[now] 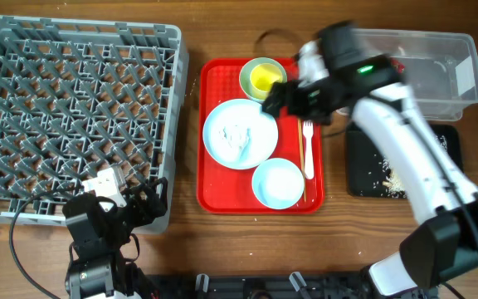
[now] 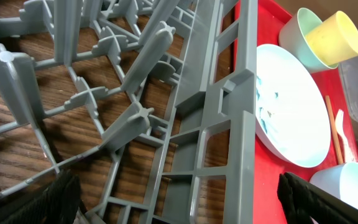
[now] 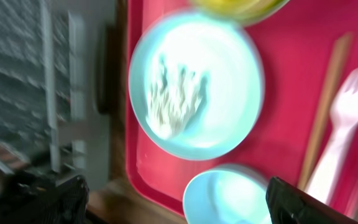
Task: Sort waste into correct bins and load items into the dishwasher rack
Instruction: 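Grasp the white tissue on the plate with the right gripper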
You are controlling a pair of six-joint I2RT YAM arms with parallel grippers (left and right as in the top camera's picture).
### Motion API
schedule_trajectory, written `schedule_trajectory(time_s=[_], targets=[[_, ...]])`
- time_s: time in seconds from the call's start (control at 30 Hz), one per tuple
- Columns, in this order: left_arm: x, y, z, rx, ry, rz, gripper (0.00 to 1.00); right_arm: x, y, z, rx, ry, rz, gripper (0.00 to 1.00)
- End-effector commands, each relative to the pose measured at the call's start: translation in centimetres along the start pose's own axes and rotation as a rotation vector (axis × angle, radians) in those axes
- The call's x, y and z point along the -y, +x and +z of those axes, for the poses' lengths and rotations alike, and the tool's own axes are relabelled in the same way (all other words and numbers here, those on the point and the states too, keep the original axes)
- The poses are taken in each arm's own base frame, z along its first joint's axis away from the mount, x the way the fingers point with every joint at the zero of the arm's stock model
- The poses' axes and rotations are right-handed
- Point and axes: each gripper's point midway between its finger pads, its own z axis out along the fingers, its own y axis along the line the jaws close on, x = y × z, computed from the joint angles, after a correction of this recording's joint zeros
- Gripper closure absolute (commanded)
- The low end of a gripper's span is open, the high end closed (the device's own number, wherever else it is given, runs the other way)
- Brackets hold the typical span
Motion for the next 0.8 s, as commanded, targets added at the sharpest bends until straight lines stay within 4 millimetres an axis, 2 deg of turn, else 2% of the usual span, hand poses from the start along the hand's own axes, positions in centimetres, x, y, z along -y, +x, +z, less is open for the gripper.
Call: schedule_trajectory(time_s=[0.0, 0.07, 0.2, 0.43, 0.6, 0.63, 0.7, 0.77], targets=[[-0.5, 1.7, 0.3, -0.055, -0.008, -0.061, 0.0, -0.2, 1.5, 4.3, 0.051, 0.186, 0.091, 0.08], [-0.5, 1.7, 0.3, -0.055, -0.008, -0.061, 0.0, -2.2, 2.1, 6.9, 0.076, 0.195, 0.062, 0.1], [-0.5, 1.7, 0.3, -0.055, -0.008, -0.061, 0.0, -3.3, 3.1, 10.6, 0.061, 0.212, 0.086, 0.18], [-0.5, 1.7, 0.3, -0.055, -0.008, -0.061, 0.0, -0.9, 4.4, 15.2, -0.019, 0.288, 0.133, 0.27], [-0.5, 1.7, 0.3, -0.055, -0.008, -0.061, 0.0, -0.4, 4.5, 16.6, -0.028, 0.296, 0.134, 0.34], [-0.5, 1.7, 0.3, -0.055, -0.008, -0.061, 0.0, -0.5, 4.4, 16.7, -0.024, 0.292, 0.134, 0.42], [-0.5, 1.7, 0.3, -0.055, -0.008, -0.061, 0.0, -0.6, 4.2, 16.7, -0.017, 0.285, 0.133, 0.67], [-0.5, 1.7, 0.3, -0.055, -0.008, -0.062, 0.0, -0.7, 4.1, 16.6, -0.015, 0.279, 0.135, 0.84]])
